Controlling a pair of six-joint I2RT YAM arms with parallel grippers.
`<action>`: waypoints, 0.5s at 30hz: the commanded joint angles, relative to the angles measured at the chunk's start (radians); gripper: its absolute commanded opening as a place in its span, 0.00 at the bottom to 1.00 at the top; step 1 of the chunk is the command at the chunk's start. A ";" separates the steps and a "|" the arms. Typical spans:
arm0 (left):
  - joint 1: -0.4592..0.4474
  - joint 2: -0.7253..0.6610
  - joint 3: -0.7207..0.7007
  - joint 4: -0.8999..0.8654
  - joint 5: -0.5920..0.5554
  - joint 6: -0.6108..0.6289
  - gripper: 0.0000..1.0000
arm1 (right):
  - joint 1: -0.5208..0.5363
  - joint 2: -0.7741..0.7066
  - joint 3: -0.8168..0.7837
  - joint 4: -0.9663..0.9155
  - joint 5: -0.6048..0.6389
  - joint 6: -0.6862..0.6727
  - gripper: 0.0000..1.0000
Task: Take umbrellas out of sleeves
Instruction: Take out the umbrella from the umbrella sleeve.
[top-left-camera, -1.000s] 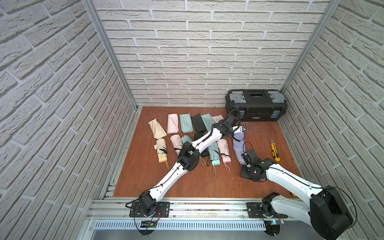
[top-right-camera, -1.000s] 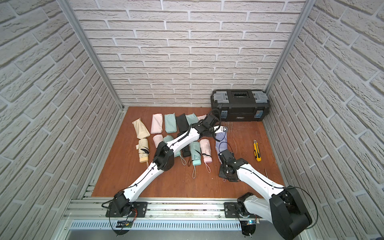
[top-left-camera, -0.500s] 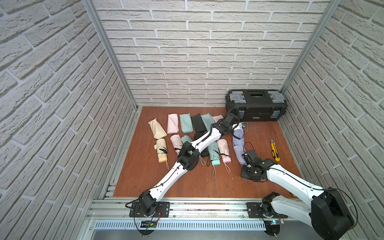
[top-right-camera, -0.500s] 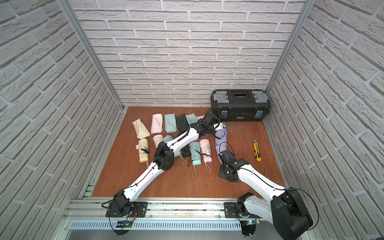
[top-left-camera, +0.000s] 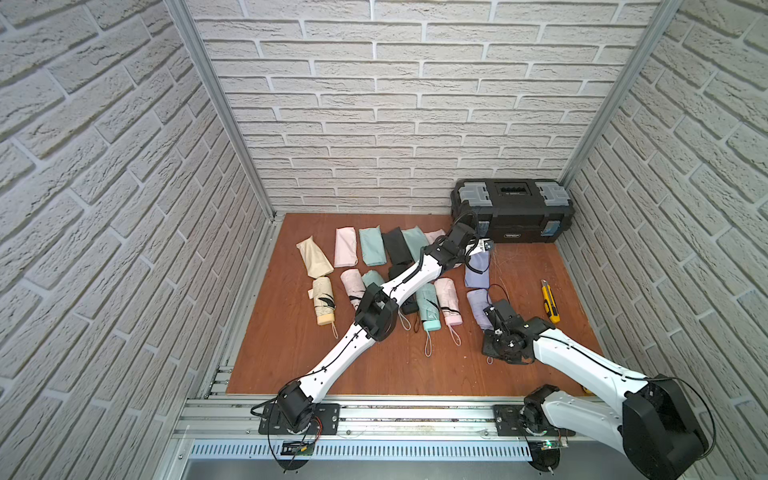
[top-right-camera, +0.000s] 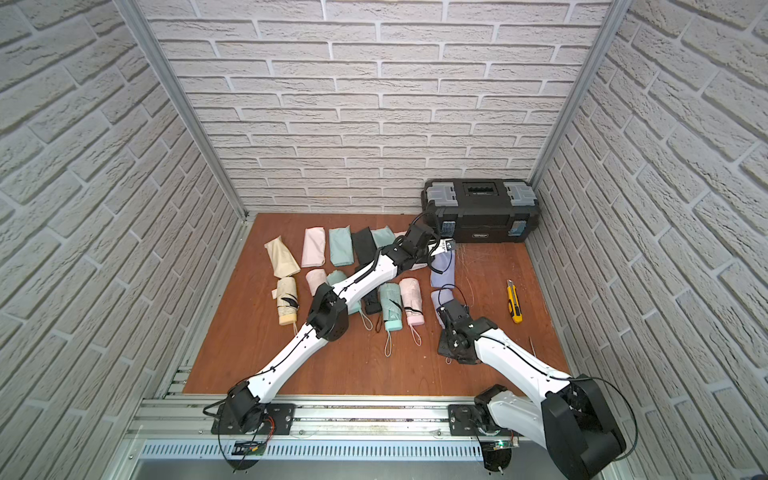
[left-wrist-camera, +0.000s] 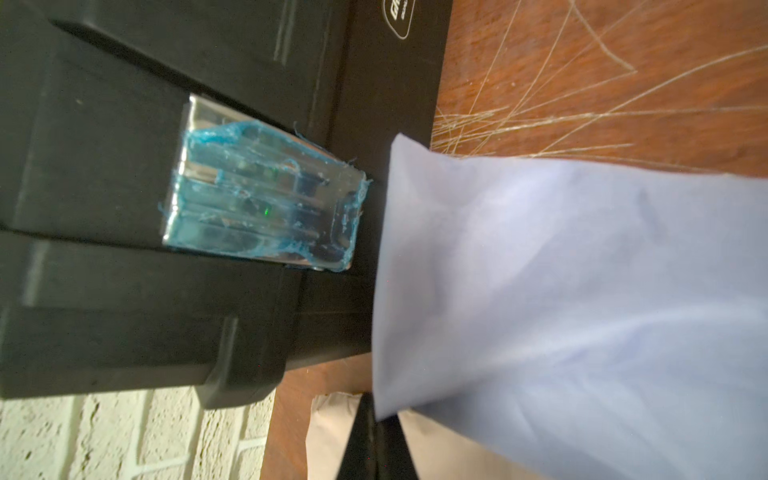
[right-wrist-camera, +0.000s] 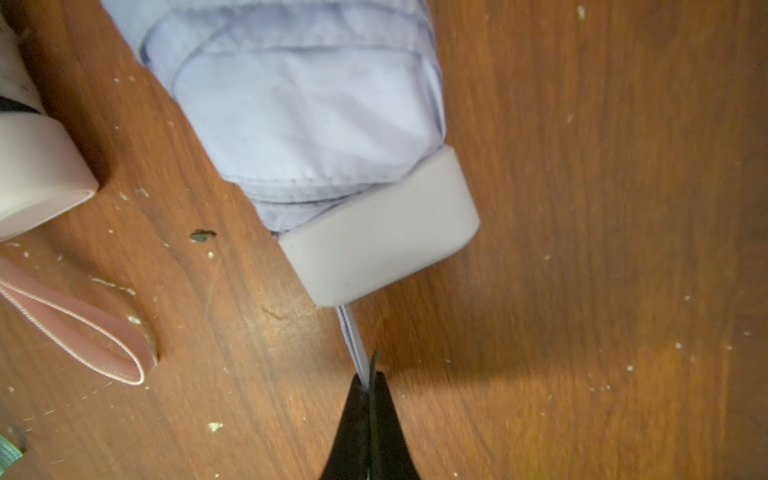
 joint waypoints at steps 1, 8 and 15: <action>0.007 0.028 0.021 0.055 -0.003 -0.008 0.00 | 0.008 -0.009 0.002 -0.014 -0.002 0.010 0.03; 0.004 0.019 0.009 0.102 -0.013 -0.022 0.72 | 0.008 -0.008 0.009 -0.017 -0.001 0.007 0.03; -0.004 0.003 0.002 0.111 -0.030 -0.026 0.91 | 0.008 -0.003 0.017 -0.021 0.000 0.002 0.03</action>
